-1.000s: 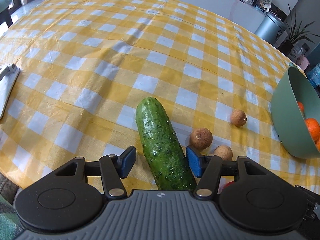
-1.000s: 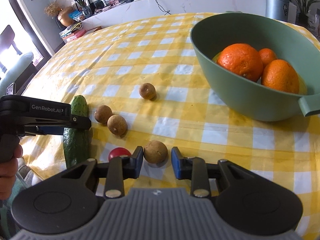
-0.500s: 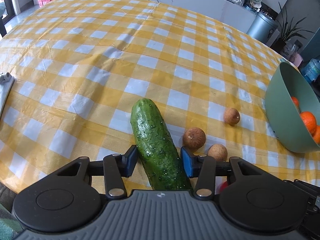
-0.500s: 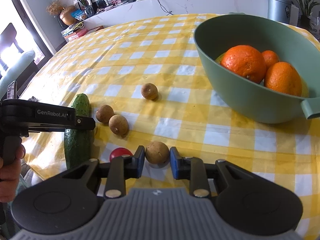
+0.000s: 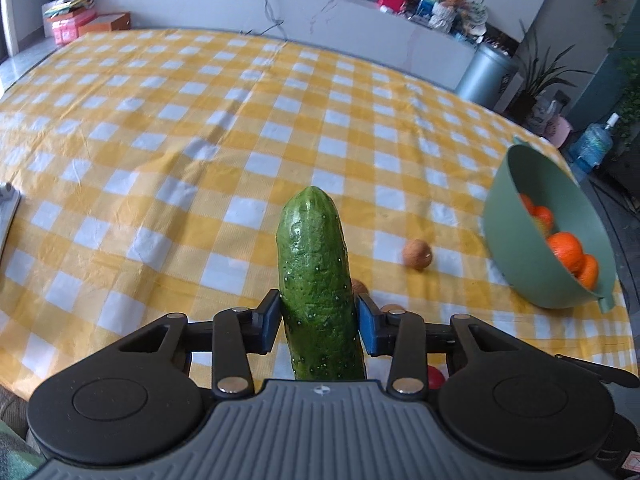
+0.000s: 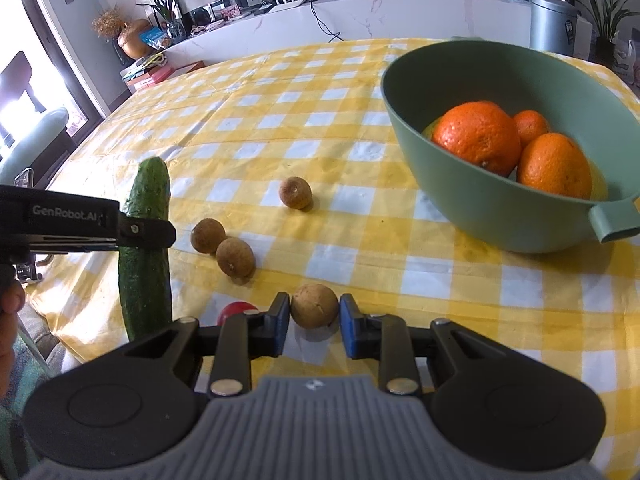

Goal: Organize fruits
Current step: 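Grasp the green cucumber with the left tool while the right tool grasps a brown kiwi, then carry the cucumber and kiwi over the green colander, then open both tools to drop the cucumber and kiwi into the colander, then withdraw both tools and move the right tool to the red tomato, then grasp the small red tomato with the right tool and lift it, then grasp a brown kiwi with the left tool while the right tool carries the tomato over the colander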

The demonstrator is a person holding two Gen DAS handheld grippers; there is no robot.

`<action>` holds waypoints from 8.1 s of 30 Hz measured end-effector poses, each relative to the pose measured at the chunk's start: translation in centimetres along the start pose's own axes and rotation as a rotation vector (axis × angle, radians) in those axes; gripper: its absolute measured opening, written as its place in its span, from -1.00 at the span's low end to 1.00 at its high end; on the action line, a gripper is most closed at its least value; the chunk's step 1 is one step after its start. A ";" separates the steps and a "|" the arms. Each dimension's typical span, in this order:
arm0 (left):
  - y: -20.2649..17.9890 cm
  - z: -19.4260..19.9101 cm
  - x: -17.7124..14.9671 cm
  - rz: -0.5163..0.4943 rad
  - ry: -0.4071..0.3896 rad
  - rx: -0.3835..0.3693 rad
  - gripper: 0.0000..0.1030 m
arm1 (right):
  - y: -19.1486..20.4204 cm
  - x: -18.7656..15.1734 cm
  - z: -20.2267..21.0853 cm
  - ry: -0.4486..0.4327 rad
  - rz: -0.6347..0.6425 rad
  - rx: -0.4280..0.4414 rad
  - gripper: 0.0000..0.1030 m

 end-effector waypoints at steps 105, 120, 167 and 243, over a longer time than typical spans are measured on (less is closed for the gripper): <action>-19.1 -8.5 8.2 -0.004 -0.057 -0.289 0.20 | -15.9 10.3 1.5 -0.359 -0.103 -0.308 -0.25; -15.0 0.0 8.5 -0.181 -0.137 -0.305 0.31 | -10.6 10.9 6.1 -0.540 -0.092 -0.234 0.30; -3.3 1.4 1.0 -0.264 -0.047 -0.253 0.28 | 5.3 -1.9 0.7 -0.047 0.212 -0.005 -0.38; -9.8 2.2 1.3 -0.370 -0.128 -0.284 -0.43 | -1.4 4.8 7.2 -0.350 -0.017 -0.192 -0.53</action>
Point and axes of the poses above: each gripper's, at about its wrist camera, not at the fingertips, and z roughly against the way its jaws point, y to its left, x to its top, the point moved 10 cm from there along -z, roughly the way its jaws point, and after that the axes turned 15 degrees about -y, right-handed, at the moved point
